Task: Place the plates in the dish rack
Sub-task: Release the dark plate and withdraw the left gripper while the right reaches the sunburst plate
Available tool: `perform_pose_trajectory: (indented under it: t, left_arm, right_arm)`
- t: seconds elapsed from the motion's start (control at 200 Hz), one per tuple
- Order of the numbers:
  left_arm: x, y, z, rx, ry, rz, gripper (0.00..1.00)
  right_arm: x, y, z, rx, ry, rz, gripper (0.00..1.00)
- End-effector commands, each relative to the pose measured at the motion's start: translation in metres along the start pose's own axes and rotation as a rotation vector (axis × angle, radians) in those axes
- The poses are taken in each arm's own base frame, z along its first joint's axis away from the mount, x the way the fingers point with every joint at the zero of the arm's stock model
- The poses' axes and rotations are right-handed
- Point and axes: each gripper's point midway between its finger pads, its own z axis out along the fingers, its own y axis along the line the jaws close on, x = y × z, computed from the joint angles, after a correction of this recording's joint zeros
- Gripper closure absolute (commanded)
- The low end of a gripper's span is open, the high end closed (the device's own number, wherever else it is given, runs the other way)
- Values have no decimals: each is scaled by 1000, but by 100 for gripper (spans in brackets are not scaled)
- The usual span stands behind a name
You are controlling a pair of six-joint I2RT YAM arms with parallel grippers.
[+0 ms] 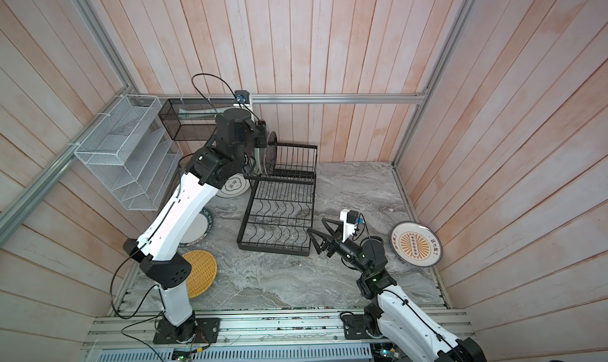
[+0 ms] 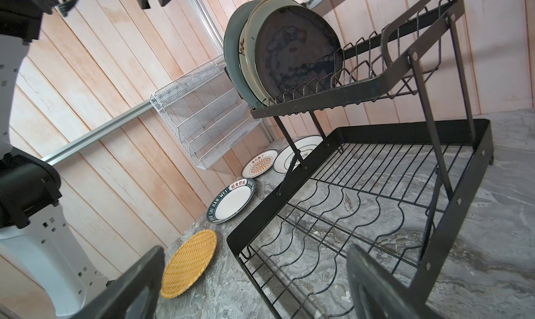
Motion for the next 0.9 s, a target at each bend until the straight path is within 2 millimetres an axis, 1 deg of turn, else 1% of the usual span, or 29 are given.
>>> perform_pose_trajectory:
  t: [0.0, 0.025, 0.03, 0.05, 0.07, 0.075, 0.085, 0.1, 0.11, 0.145, 0.15, 0.16, 0.175, 0.185, 0.22, 0.23, 0.255, 0.295, 0.31, 0.405, 0.425, 0.47, 0.485, 0.555, 0.635, 0.71, 0.775, 0.85, 0.895]
  left_arm:
    - [-13, -4, -45, 176, -8, -85, 37]
    - [-7, -6, -50, 209, 2, -91, 33]
    - [-10, -6, -54, 220, -6, -97, 32]
    - [-4, -6, -60, 254, 5, -104, 28]
    - [-1, -7, -67, 291, 4, -116, 24]
    - [-3, -7, -71, 302, -4, -121, 23]
    - [1, -7, -73, 315, 2, -125, 21]
    - [8, -8, -78, 346, 15, -128, 17]
    - [7, -8, -83, 370, 6, -134, 14]
    - [18, -10, -97, 439, 14, -150, 4]
    - [16, -9, -100, 446, 6, -155, 2]
    - [21, -10, -104, 467, 12, -157, 0]
    - [27, -10, -107, 491, 19, -163, 0]
    - [25, -9, -115, 510, 8, -168, 0]
    - [33, -6, -129, 546, 4, -177, 0]
    - [40, -6, -130, 553, 15, -178, 0]
    - [46, -2, -141, 568, 15, -186, 0]
    - [61, 3, -153, 582, 30, -186, 0]
    - [63, 5, -159, 589, 27, -188, 0]
    - [112, 14, -180, 615, 82, -192, 0]
    - [121, 16, -183, 617, 96, -195, 0]
    - [150, 19, -186, 616, 143, -192, 0]
    - [155, 20, -188, 616, 151, -191, 0]
    - [193, 29, -189, 580, 218, -189, 0]
    - [223, 37, -193, 556, 263, -183, 0]
    - [239, 45, -197, 527, 290, -170, 0]
    - [249, 53, -199, 491, 304, -158, 0]
    - [257, 60, -204, 473, 298, -158, 0]
    - [261, 62, -207, 476, 292, -162, 0]
  right_arm:
    - [-4, -2, 2, 24, -7, -30, 2]
    - [-5, -3, 3, 30, -8, -32, 2]
    - [-4, -3, 2, 31, -8, -32, 2]
    - [-5, -5, 2, 39, -9, -32, 2]
    - [-6, -5, 2, 42, -13, -33, 2]
    - [-6, -5, 2, 42, -13, -33, 2]
    - [-6, -5, 2, 46, -15, -33, 2]
    - [-5, -6, 1, 46, -15, -32, 2]
    - [-6, -5, 1, 46, -20, -34, 2]
    - [-6, -6, 0, 51, -26, -37, 2]
    - [-6, -6, 0, 52, -27, -37, 2]
    - [-7, -7, 0, 55, -30, -37, 2]
    - [-7, -8, -1, 60, -33, -38, 2]
    - [-7, -8, -1, 63, -34, -37, 2]
    - [-8, -11, -2, 77, -39, -40, 2]
    - [-7, -11, -2, 80, -38, -40, 2]
    - [-8, -13, -2, 90, -37, -42, 2]
    - [-9, -14, -1, 104, -34, -45, 2]
    - [-10, -16, -2, 113, -34, -44, 2]
    - [-18, -27, -5, 200, -55, -40, 2]
    - [-20, -31, -6, 227, -60, -42, 2]
    - [-25, -40, -9, 293, -65, -42, 2]
    - [-26, -44, -10, 324, -66, -43, 2]
    - [-35, -63, -17, 460, -65, -39, 2]
    - [-40, -86, -31, 606, -60, -13, 2]
    - [-45, -106, -46, 712, -72, 26, 2]
    - [-47, -128, -62, 795, -68, 97, 2]
    - [-50, -158, -87, 906, -77, 201, 2]
    - [-53, -177, -106, 987, -99, 255, 2]
